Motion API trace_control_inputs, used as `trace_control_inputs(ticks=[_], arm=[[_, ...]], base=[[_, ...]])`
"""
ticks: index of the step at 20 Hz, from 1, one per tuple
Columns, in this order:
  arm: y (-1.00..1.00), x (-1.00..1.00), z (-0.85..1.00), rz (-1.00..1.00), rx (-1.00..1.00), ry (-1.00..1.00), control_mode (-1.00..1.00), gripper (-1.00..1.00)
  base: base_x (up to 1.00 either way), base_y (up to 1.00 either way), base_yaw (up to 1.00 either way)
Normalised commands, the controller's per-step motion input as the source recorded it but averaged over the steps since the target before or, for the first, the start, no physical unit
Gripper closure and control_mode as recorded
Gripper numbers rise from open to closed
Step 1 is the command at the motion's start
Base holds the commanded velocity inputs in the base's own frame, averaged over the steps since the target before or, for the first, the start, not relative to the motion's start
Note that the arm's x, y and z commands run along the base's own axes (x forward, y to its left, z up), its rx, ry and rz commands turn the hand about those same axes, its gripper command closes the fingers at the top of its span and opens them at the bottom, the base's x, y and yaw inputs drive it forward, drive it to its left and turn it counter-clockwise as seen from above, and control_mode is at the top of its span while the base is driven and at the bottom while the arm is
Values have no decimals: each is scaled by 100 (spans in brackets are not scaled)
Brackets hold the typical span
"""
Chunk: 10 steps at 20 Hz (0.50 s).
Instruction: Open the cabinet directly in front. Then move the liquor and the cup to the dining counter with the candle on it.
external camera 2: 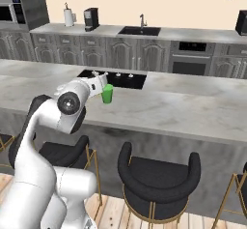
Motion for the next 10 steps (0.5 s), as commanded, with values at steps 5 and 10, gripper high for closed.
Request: trace_control_inputs(ticks=[5, 10], arm=[[-5, -77, 51, 5, 3, -19, -100, -100], [-2, -66, 24, 4, 0, -12, -100, -100]], base=[[0, 0, 0], [0, 0, 0]])
